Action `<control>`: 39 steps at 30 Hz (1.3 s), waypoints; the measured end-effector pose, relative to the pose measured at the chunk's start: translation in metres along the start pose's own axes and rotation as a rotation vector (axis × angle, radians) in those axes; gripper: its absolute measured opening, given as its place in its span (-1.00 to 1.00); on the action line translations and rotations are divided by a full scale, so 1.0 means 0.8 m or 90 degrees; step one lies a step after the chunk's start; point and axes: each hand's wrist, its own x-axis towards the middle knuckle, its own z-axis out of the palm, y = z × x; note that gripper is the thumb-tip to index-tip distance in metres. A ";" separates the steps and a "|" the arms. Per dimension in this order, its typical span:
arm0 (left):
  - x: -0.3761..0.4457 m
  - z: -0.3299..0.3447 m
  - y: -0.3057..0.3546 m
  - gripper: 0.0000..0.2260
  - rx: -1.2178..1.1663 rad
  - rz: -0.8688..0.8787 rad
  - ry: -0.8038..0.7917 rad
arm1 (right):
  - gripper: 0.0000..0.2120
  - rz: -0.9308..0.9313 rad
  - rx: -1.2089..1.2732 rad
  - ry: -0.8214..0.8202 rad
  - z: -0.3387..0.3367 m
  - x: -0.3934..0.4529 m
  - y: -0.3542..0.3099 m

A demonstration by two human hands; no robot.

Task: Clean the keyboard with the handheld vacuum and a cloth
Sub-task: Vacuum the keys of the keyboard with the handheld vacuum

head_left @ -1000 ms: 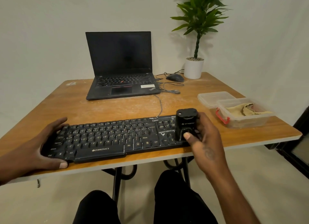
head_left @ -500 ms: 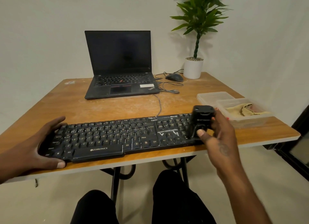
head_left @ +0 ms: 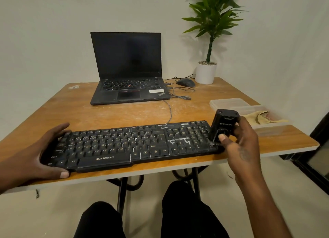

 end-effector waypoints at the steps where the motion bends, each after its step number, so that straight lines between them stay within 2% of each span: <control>1: 0.001 -0.001 -0.001 0.28 0.002 -0.005 -0.003 | -0.45 -0.002 -0.007 0.003 0.006 0.001 0.000; 5: 0.007 -0.006 -0.013 0.30 0.014 -0.023 -0.026 | -0.39 -0.001 -0.010 -0.058 0.034 -0.001 -0.008; 8: 0.011 -0.008 -0.024 0.32 0.022 -0.022 -0.032 | -0.42 -0.002 -0.003 -0.140 0.046 -0.005 -0.013; 10: 0.011 -0.008 -0.022 0.31 0.023 -0.015 -0.021 | -0.42 -0.004 -0.001 -0.158 0.043 -0.005 -0.011; 13: 0.008 -0.004 -0.015 0.28 0.017 -0.001 -0.003 | -0.38 0.014 0.021 -0.111 0.022 0.004 -0.004; 16: 0.005 -0.001 -0.014 0.27 0.003 0.009 0.004 | -0.41 0.007 0.006 -0.037 0.003 0.011 0.004; 19: 0.007 -0.002 -0.017 0.28 0.008 -0.001 -0.003 | -0.44 0.000 -0.007 -0.011 0.009 0.010 0.006; 28: 0.011 -0.008 -0.020 0.30 0.022 0.001 -0.025 | -0.38 -0.036 -0.085 -0.183 0.053 -0.009 -0.006; 32: 0.007 -0.004 -0.012 0.28 0.018 0.018 -0.001 | -0.40 -0.021 -0.021 -0.106 0.023 0.001 -0.007; 36: 0.004 -0.002 -0.010 0.26 0.003 0.020 -0.001 | -0.44 -0.022 -0.064 0.001 0.006 0.010 0.005; 39: 0.008 -0.005 -0.014 0.29 0.009 0.004 -0.015 | -0.41 -0.027 -0.064 -0.025 0.023 0.001 -0.001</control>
